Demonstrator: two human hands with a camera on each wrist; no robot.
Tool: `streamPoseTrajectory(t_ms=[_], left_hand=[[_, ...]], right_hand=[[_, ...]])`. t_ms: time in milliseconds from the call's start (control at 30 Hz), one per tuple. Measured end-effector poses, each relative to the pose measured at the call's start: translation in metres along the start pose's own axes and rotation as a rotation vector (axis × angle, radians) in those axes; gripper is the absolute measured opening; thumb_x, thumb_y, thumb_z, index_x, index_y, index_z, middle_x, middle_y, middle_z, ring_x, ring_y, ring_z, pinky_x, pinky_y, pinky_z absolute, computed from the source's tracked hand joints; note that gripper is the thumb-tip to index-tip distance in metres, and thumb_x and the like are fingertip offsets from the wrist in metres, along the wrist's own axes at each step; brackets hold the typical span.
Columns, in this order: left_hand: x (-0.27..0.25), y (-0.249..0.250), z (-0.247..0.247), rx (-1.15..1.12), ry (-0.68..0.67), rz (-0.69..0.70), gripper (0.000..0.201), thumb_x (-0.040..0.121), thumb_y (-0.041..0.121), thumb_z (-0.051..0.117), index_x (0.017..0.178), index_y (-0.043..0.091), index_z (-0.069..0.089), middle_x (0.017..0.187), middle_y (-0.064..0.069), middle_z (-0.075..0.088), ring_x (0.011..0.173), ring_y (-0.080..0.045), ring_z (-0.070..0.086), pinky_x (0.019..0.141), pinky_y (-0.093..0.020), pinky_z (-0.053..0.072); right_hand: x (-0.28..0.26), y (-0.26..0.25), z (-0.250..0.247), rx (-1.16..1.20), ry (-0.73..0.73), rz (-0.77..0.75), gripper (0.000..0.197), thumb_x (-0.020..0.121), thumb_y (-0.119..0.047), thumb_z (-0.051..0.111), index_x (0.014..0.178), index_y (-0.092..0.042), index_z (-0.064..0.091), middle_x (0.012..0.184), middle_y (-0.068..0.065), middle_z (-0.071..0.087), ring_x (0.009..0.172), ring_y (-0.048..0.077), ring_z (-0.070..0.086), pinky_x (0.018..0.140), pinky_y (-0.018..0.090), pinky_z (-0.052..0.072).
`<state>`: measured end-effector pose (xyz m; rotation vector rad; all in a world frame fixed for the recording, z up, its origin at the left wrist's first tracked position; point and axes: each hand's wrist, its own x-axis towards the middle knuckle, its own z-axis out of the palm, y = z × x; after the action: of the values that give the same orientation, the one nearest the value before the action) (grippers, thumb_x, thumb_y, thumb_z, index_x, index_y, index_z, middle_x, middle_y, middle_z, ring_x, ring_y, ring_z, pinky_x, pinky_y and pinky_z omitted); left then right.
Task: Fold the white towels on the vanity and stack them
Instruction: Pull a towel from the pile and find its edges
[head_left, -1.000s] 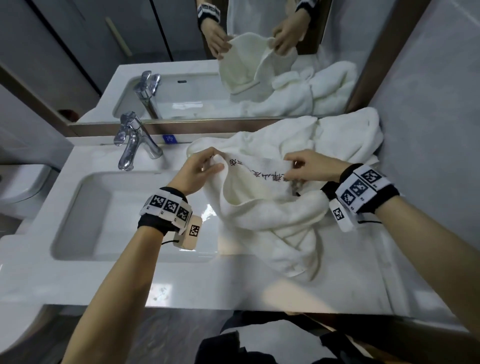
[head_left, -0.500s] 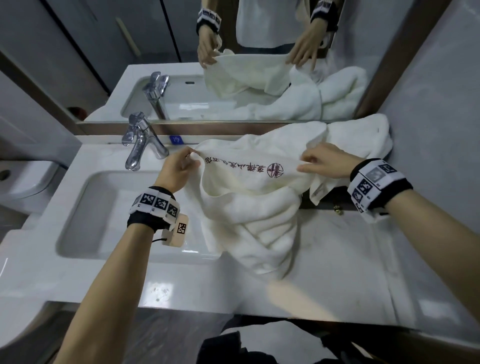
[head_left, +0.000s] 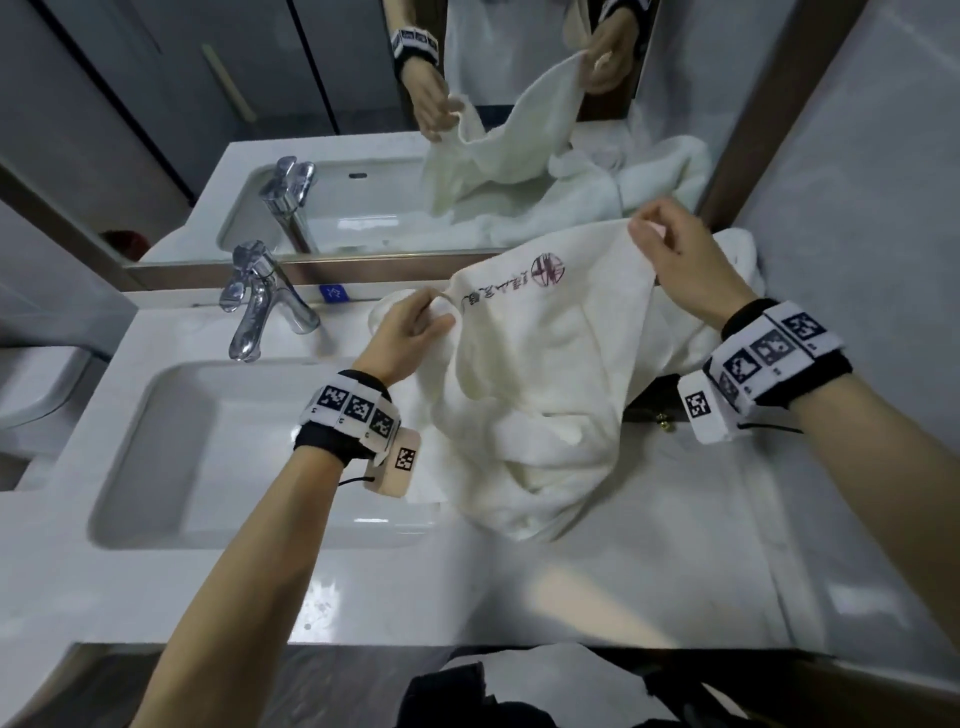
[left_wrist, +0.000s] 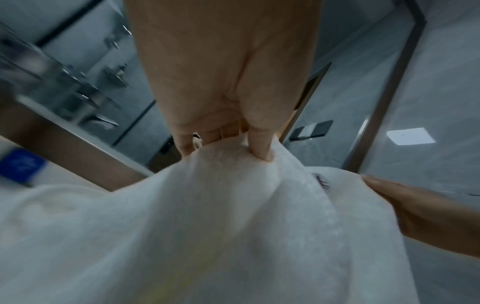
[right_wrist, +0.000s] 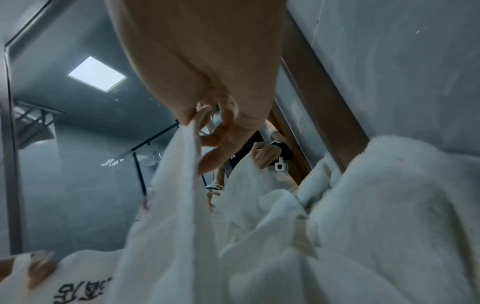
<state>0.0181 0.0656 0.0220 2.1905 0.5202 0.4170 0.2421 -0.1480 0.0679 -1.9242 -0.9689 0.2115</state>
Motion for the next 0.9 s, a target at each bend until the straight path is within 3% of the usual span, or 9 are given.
streamPoseTrajectory(t_ms=[100, 200, 367, 467, 533, 633, 700, 800, 900], left_hand=[[0.010, 0.030, 0.028, -0.059, -0.105, 0.091, 0.016, 0.092, 0.008, 0.056, 0.103, -0.003, 0.060, 0.097, -0.010, 0.057, 0.089, -0.020, 0.052, 0.077, -0.028, 0.039], [0.017, 0.052, 0.053, 0.020, -0.112, 0.211, 0.019, 0.087, 0.011, 0.063, 0.102, 0.000, 0.065, 0.129, -0.015, 0.048, 0.121, -0.020, 0.041, 0.104, -0.031, 0.030], [0.032, 0.074, 0.069, -0.114, -0.177, 0.239, 0.008, 0.083, 0.008, 0.066, 0.087, 0.001, 0.063, 0.149, -0.007, 0.037, 0.143, -0.014, 0.022, 0.113, -0.021, 0.020], [0.037, 0.076, 0.072, -0.160, -0.253, 0.228, 0.011, 0.084, 0.008, 0.066, 0.090, 0.000, 0.062, 0.132, 0.000, 0.056, 0.135, -0.001, 0.030, 0.106, -0.011, 0.026], [0.038, 0.075, 0.072, -0.170, -0.289, 0.186, 0.012, 0.083, 0.013, 0.069, 0.085, 0.003, 0.061, 0.106, 0.005, 0.063, 0.111, 0.002, 0.051, 0.092, -0.017, 0.038], [0.037, 0.075, 0.072, -0.154, -0.274, 0.201, 0.013, 0.084, 0.016, 0.068, 0.082, 0.008, 0.058, 0.075, 0.014, 0.055, 0.067, 0.005, 0.046, 0.067, -0.013, 0.034], [0.034, 0.076, 0.072, -0.155, -0.236, 0.214, 0.014, 0.086, 0.017, 0.067, 0.087, 0.005, 0.060, 0.076, 0.008, 0.059, 0.070, 0.002, 0.047, 0.067, -0.015, 0.034], [0.032, 0.076, 0.072, -0.158, -0.184, 0.233, 0.017, 0.085, 0.019, 0.068, 0.090, 0.003, 0.063, 0.086, -0.015, 0.064, 0.078, -0.014, 0.051, 0.071, -0.024, 0.037], [0.031, 0.076, 0.073, -0.172, -0.149, 0.217, 0.013, 0.083, 0.018, 0.070, 0.085, 0.007, 0.064, 0.082, -0.014, 0.061, 0.077, -0.014, 0.050, 0.070, -0.022, 0.036]], right_hand=[[0.004, -0.001, -0.009, -0.069, 0.099, 0.033, 0.010, 0.096, -0.026, 0.050, 0.095, -0.017, 0.051, 0.064, -0.009, 0.041, 0.050, -0.003, 0.042, 0.051, 0.011, 0.033], [-0.001, 0.000, -0.012, -0.123, 0.147, 0.078, 0.008, 0.091, -0.024, 0.059, 0.094, -0.016, 0.058, 0.063, -0.009, 0.044, 0.055, 0.002, 0.045, 0.054, 0.010, 0.033], [-0.020, -0.006, 0.000, -0.001, -0.149, 0.077, 0.021, 0.086, -0.017, 0.067, 0.103, -0.010, 0.060, 0.072, -0.009, 0.054, 0.064, 0.001, 0.051, 0.066, 0.016, 0.038], [-0.028, -0.010, 0.004, 0.088, -0.223, 0.097, 0.036, 0.085, -0.013, 0.067, 0.117, -0.014, 0.050, 0.079, 0.023, 0.064, 0.074, 0.039, 0.059, 0.073, 0.047, 0.047], [-0.032, -0.010, 0.005, 0.123, -0.217, 0.132, 0.039, 0.085, -0.011, 0.066, 0.119, -0.016, 0.047, 0.093, 0.035, 0.063, 0.087, 0.048, 0.060, 0.084, 0.055, 0.047], [-0.038, -0.007, 0.005, 0.181, -0.114, 0.164, 0.036, 0.082, -0.013, 0.070, 0.109, -0.019, 0.047, 0.098, 0.022, 0.062, 0.075, 0.027, 0.062, 0.077, 0.038, 0.050], [-0.045, -0.006, 0.007, 0.195, -0.016, 0.134, 0.028, 0.081, -0.015, 0.072, 0.099, -0.017, 0.050, 0.099, 0.005, 0.063, 0.080, 0.009, 0.063, 0.080, 0.026, 0.050], [-0.056, -0.004, 0.016, 0.105, -0.064, 0.124, 0.018, 0.077, -0.025, 0.076, 0.088, -0.018, 0.065, 0.109, -0.002, 0.061, 0.104, 0.007, 0.058, 0.086, 0.027, 0.049], [-0.061, 0.003, 0.027, 0.025, -0.135, 0.172, 0.022, 0.072, -0.033, 0.079, 0.089, -0.021, 0.071, 0.128, -0.007, 0.050, 0.120, 0.005, 0.048, 0.094, 0.023, 0.038]])
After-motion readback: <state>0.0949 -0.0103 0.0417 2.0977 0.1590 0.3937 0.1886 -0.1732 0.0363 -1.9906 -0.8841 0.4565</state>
